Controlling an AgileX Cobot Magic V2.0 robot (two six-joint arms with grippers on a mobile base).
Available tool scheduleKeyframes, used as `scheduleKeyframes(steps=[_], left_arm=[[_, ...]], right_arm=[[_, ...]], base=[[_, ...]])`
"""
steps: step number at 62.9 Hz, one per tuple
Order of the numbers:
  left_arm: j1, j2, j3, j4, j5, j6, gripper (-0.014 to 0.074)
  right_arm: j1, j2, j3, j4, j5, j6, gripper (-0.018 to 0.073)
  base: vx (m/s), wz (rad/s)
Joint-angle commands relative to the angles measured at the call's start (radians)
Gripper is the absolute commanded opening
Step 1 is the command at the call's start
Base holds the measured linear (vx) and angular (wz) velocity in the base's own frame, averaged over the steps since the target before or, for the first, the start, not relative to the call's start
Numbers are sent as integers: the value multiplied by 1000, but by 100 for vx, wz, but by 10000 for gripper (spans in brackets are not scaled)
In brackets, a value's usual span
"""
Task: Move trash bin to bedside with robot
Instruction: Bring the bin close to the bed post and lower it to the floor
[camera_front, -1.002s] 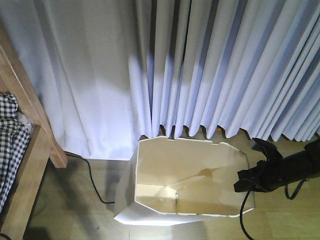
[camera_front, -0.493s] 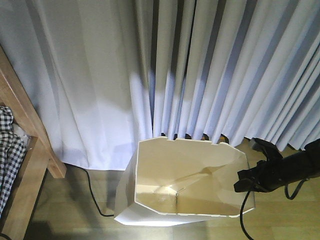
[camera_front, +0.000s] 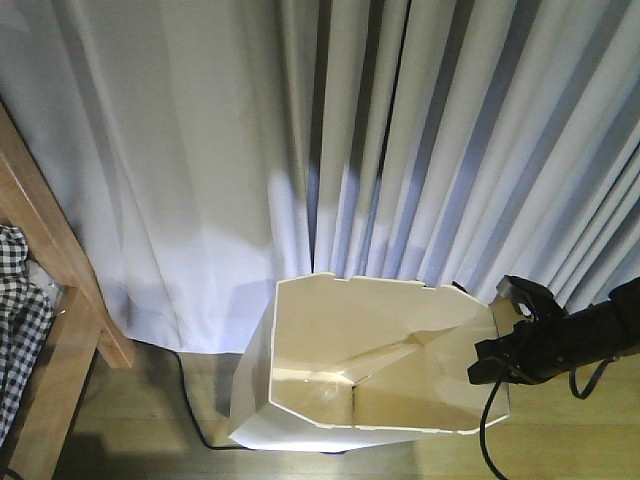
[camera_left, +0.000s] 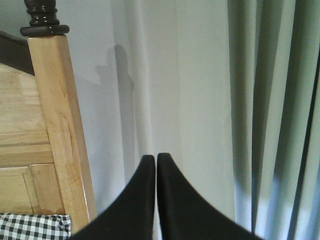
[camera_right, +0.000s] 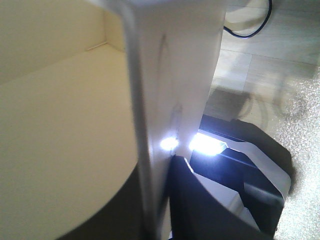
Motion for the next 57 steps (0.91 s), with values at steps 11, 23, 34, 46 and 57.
scheduleKeyframes(steps=[11,23,34,46,57], left_arm=[[-6,-8,12,-9,-74,-14,-6],[-6,-8,12,-9,-74,-14,-6],[-6,-8,12,-9,-74,-14,-6],[-6,-8,12,-9,-74,-14,-6],[-6,-8,12,-9,-74,-14,-6]], right_arm=[[-2,-66,-9,45,261,-19,-5],[-2,-66,-9,45,261,-19,-5],[-2,-66,-9,45,256,-19,-5],[-2,-66,-15,103,252,40,-5],[1,-66,-57,-6,127,117,-5]], base=[[4,2],[1,0],[0,0],[0,0],[0,0]])
